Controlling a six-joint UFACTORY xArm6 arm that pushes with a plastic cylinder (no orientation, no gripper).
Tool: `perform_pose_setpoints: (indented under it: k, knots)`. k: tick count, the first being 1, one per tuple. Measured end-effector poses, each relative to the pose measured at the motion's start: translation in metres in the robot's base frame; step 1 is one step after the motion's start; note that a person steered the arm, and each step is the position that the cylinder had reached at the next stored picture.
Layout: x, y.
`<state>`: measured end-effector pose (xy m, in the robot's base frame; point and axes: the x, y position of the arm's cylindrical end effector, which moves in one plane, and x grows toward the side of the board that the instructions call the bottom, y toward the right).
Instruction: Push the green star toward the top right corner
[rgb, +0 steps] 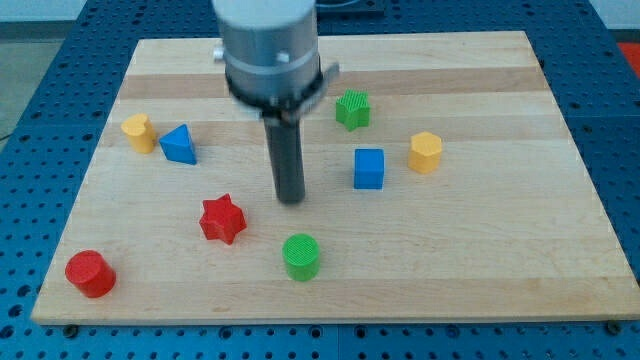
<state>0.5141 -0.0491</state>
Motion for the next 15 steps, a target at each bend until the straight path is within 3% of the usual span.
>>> perform_pose_setpoints:
  k: [2,4,5,6,7,10,13,14,15]
  knots:
    - [0.007,0.0]
    - [-0.126,0.0]
    - [-0.104,0.0]
    - [-0.043,0.0]
    - [-0.043,-0.004]
    - [-0.043,-0.096]
    - [-0.027,-0.018]
    - [-0.062,-0.018]
    - [-0.135,-0.018]
